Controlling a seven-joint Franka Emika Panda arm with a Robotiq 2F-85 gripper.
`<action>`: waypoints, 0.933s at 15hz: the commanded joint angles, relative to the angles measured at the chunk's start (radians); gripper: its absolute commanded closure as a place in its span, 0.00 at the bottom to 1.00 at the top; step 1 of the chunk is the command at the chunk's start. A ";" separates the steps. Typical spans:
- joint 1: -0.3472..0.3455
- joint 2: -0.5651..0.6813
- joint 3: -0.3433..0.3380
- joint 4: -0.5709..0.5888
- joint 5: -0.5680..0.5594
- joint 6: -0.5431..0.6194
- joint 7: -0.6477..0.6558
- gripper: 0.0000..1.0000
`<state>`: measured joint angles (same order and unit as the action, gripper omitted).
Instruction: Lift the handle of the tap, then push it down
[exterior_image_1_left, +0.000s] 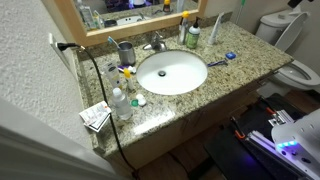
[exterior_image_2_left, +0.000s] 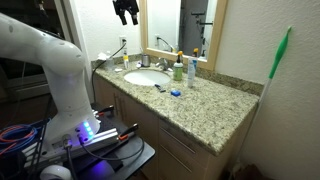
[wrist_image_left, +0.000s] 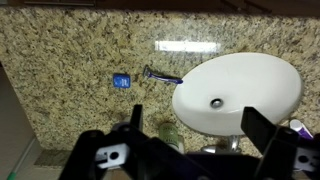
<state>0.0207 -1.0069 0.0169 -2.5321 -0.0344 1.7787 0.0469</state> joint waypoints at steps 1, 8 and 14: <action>-0.007 0.001 0.004 0.002 0.005 -0.001 -0.004 0.00; 0.074 0.114 0.074 -0.031 0.118 0.042 0.021 0.00; 0.076 0.245 0.187 -0.049 0.160 0.205 0.213 0.00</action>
<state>0.0937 -0.7601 0.2078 -2.5833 0.1286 1.9883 0.2602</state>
